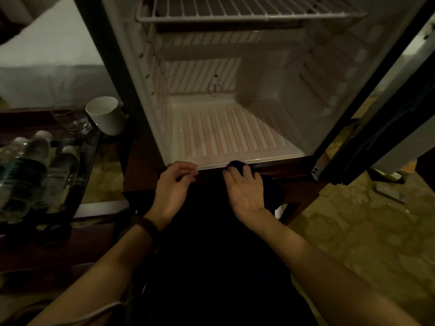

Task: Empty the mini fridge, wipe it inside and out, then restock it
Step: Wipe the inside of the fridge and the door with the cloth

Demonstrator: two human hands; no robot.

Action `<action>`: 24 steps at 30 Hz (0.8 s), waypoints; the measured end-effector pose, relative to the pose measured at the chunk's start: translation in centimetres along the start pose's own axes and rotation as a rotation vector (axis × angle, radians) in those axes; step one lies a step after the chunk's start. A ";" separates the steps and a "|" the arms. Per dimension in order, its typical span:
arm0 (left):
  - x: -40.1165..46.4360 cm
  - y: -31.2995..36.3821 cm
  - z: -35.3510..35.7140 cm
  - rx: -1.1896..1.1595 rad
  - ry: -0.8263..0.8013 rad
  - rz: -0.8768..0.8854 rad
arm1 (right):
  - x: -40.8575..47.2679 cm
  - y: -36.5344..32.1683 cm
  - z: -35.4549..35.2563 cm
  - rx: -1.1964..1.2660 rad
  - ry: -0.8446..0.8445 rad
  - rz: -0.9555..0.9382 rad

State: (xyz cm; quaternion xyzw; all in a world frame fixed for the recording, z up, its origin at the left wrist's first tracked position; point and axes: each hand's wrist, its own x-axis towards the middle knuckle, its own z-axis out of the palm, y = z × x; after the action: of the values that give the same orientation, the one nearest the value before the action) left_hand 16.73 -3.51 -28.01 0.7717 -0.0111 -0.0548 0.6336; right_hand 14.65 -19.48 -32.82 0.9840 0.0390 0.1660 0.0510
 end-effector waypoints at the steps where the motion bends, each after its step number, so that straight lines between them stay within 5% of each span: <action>1: 0.1 0.0 0.2 -0.003 -0.002 -0.004 | 0.0 0.2 0.1 -0.019 -0.022 -0.060; 8: -0.2 -0.4 3.0 -0.018 -0.071 -0.041 | 0.9 3.6 -0.4 -0.027 0.073 -0.448; 17: 0.0 -0.4 2.1 0.031 -0.074 -0.040 | -2.6 12.5 -0.3 0.170 0.000 0.393; 20: -0.5 0.3 3.9 -0.003 -0.114 -0.048 | -2.4 12.2 -0.5 0.246 -0.074 0.505; 24: -0.9 1.4 6.4 0.012 -0.218 -0.052 | -2.6 10.3 -2.1 0.701 0.136 0.574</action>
State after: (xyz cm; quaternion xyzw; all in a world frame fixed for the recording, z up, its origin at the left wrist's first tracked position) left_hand 15.26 -9.99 -27.81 0.7650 -0.0603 -0.1549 0.6221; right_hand 12.08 -29.76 -30.52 0.8998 -0.1781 0.2142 -0.3358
